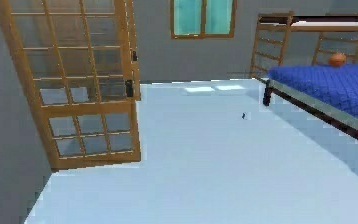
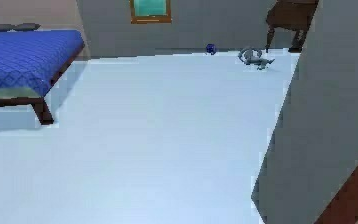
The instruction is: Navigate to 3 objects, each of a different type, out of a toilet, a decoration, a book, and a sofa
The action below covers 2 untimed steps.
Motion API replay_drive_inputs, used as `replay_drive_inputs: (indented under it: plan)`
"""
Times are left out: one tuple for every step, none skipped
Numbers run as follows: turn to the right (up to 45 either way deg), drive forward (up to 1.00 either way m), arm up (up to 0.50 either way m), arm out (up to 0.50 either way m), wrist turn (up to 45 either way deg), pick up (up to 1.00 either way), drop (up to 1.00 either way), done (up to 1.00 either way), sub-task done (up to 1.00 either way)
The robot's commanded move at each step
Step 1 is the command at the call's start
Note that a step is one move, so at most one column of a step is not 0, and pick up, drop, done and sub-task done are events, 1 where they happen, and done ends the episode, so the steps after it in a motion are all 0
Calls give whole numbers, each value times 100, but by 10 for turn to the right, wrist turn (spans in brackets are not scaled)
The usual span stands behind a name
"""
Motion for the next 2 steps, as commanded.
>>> replay_drive_inputs:
  plan:
    - [0,100,0,0,0,0,0,0,0]
    - [0,70,0,0,0,0,0,0,0]
